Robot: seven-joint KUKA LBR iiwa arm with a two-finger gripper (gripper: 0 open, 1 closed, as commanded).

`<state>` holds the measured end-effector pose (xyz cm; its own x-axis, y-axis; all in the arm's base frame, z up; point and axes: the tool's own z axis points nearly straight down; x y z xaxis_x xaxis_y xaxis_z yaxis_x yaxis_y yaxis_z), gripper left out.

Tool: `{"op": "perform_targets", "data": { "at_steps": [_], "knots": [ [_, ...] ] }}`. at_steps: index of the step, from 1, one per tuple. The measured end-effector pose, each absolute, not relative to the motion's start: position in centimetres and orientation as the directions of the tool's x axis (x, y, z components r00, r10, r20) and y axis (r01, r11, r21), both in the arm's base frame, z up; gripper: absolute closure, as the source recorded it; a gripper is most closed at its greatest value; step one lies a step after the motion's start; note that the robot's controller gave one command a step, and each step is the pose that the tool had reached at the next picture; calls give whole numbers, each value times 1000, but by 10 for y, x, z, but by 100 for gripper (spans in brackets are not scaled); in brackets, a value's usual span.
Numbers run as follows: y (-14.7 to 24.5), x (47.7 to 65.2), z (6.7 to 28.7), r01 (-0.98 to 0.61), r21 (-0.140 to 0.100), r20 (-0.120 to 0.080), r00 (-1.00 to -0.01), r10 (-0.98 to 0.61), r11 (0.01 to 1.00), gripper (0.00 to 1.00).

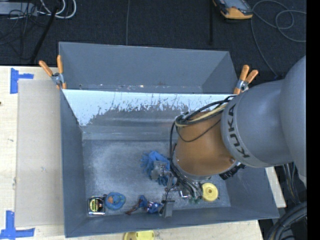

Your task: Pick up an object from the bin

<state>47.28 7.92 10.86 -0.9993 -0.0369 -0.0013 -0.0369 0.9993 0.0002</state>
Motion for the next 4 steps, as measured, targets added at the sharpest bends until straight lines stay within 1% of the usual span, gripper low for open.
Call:
{"op": "perform_targets", "data": {
  "at_steps": [1,2,3,4],
  "knots": [
    [85,479,71,-20,5,-25,-999,-20,1000,0],
    [88,478,71,113,1,-7,-994,113,994,0],
    [85,478,71,-19,5,-23,-1000,-19,1000,100],
    [85,478,71,-19,5,-23,-1000,-19,1000,100]
  ]
}}
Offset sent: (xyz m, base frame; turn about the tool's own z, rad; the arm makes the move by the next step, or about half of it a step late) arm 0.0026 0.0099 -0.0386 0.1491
